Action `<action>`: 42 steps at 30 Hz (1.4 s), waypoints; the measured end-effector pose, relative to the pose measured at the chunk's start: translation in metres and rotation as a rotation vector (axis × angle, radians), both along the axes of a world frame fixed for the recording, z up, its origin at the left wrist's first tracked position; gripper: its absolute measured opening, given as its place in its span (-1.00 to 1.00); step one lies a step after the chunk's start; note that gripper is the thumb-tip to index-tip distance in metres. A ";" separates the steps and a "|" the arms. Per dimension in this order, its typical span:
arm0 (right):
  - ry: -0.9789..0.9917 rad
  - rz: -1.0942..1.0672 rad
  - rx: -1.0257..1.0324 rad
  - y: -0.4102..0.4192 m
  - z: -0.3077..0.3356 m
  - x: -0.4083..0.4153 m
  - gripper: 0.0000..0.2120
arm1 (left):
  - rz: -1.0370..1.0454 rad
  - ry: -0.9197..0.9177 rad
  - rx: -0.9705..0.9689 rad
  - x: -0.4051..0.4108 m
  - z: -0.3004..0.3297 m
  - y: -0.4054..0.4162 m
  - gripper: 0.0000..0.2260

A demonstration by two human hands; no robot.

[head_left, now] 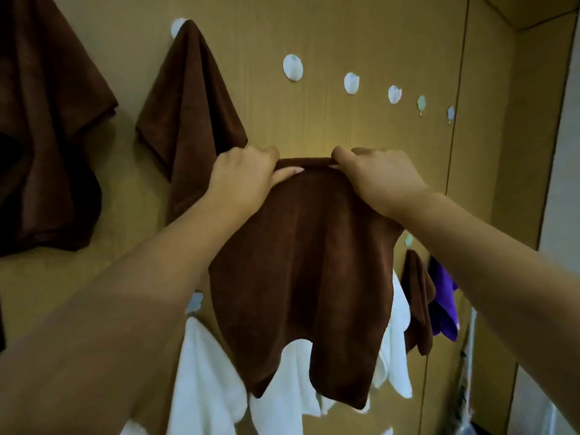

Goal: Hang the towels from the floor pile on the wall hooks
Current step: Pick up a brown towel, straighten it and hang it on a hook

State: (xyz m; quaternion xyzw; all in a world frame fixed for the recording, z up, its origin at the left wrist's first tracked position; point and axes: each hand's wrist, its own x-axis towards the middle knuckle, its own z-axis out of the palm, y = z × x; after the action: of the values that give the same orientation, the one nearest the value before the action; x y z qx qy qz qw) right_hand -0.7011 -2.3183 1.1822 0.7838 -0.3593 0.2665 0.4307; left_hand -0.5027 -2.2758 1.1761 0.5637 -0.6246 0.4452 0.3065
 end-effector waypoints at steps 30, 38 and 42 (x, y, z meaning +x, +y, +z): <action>-0.513 0.943 0.312 -0.282 0.156 0.074 -0.65 | 0.159 0.205 -0.095 0.023 0.172 -0.185 -0.53; -0.654 0.988 0.518 -0.283 0.205 0.077 -0.58 | 0.089 0.288 -0.176 0.015 0.217 -0.199 -0.57; -0.711 0.962 0.628 -0.277 0.217 0.076 -0.67 | 0.026 0.391 -0.229 0.012 0.227 -0.207 -0.65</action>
State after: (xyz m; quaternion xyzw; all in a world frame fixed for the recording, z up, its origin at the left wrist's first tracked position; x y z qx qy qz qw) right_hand -0.6246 -2.5950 1.3995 0.8092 -0.1507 0.5532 -0.1288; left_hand -0.4905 -2.4824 1.4036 0.6086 -0.4917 0.3993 0.4779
